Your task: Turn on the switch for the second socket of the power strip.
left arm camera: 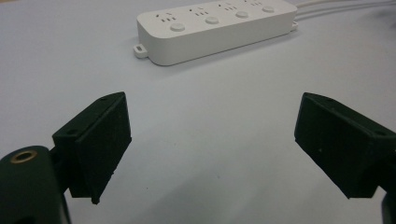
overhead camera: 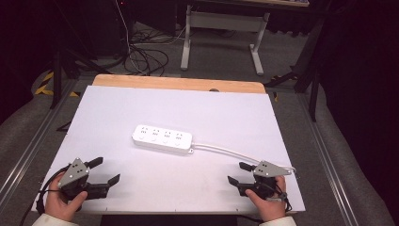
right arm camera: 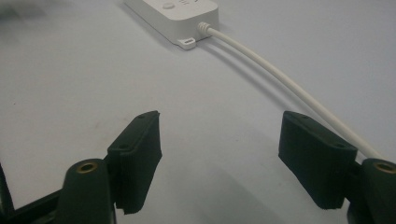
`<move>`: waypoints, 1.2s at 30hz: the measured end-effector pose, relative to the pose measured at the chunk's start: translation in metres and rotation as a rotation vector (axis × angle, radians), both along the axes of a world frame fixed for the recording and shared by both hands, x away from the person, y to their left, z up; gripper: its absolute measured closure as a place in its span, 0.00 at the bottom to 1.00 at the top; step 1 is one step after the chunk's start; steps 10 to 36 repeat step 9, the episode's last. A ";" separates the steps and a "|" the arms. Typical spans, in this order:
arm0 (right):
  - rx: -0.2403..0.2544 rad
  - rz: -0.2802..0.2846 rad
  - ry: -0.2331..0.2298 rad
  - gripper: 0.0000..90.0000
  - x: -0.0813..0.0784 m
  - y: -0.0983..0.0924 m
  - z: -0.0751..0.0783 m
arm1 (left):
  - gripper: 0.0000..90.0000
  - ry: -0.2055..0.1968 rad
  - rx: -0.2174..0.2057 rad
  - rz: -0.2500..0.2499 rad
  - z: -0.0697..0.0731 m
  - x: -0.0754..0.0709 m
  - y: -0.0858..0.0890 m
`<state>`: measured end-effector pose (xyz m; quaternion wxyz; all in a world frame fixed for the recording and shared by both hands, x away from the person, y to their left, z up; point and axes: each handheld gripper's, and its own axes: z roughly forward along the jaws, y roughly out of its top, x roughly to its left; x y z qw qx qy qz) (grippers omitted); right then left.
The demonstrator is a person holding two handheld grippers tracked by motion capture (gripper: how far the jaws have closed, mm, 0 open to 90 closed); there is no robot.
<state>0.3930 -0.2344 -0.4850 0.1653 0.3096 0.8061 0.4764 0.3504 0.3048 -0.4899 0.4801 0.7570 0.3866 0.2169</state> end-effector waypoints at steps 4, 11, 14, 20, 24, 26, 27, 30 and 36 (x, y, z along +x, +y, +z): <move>-0.001 0.002 0.000 0.34 0.000 0.000 0.000 | 0.13 0.010 -0.037 0.005 0.002 -0.001 0.002; -0.003 0.002 0.001 0.34 0.000 0.000 0.000 | 0.14 0.056 -0.030 -0.021 0.003 0.000 0.003; -0.003 0.002 0.001 0.34 0.000 0.000 0.000 | 0.14 0.056 -0.030 -0.021 0.003 0.000 0.003; -0.003 0.002 0.001 0.34 0.000 0.000 0.000 | 0.14 0.056 -0.030 -0.021 0.003 0.000 0.003; -0.003 0.002 0.001 0.34 0.000 0.000 0.000 | 0.14 0.056 -0.030 -0.021 0.003 0.000 0.003; -0.003 0.002 0.001 0.34 0.000 0.000 0.000 | 0.14 0.056 -0.030 -0.021 0.003 0.000 0.003; -0.003 0.002 0.001 0.34 0.000 0.000 0.000 | 0.14 0.056 -0.030 -0.021 0.003 0.000 0.003; -0.003 0.002 0.001 0.34 0.000 0.000 0.000 | 0.14 0.056 -0.030 -0.021 0.003 0.000 0.003; -0.003 0.002 0.001 0.34 0.000 0.000 0.000 | 0.14 0.056 -0.030 -0.021 0.003 0.000 0.003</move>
